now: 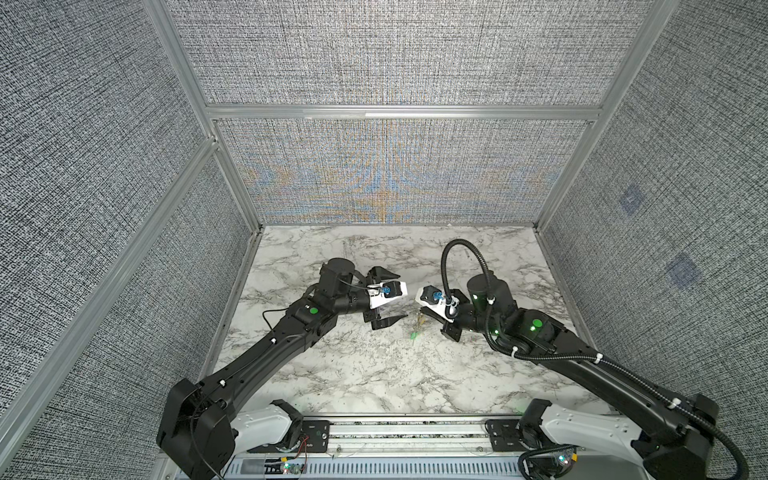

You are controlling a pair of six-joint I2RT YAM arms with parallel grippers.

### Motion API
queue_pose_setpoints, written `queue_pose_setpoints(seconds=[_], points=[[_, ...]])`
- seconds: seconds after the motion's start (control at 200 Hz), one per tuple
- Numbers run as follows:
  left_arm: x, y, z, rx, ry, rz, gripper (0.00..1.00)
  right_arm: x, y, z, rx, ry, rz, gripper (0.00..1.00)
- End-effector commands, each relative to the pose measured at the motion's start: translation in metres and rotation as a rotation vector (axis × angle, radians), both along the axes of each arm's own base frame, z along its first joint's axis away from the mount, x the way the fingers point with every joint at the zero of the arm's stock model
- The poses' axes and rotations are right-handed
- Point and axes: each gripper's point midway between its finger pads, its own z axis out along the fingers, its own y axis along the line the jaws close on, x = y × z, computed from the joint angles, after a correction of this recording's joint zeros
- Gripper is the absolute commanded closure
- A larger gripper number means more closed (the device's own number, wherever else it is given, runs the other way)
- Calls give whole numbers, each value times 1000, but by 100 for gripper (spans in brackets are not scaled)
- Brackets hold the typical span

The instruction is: Remove the keys from the keyring

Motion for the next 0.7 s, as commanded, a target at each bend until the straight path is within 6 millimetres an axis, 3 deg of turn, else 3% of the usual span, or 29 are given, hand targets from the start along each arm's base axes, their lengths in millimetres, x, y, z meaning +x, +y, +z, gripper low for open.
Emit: queue_pose_setpoints(seconds=[0.0, 0.22, 0.375, 0.44, 0.55, 0.695], points=[[25, 5, 11, -42, 30, 151, 1, 0, -2, 0, -12, -2, 2, 100], [20, 8, 14, -111, 27, 163, 1, -2, -7, -1, -52, 25, -4, 100], [2, 7, 13, -143, 14, 89, 1, -3, -9, -1, -82, 52, -6, 100], [-9, 5, 12, -132, 19, 32, 12, -3, -10, 0, -100, 67, -5, 100], [-30, 0, 13, -135, 10, -86, 46, -4, -10, -2, -136, 94, 2, 100], [-44, -4, 12, -131, 16, -164, 58, -5, -9, 0, -154, 112, 12, 100]])
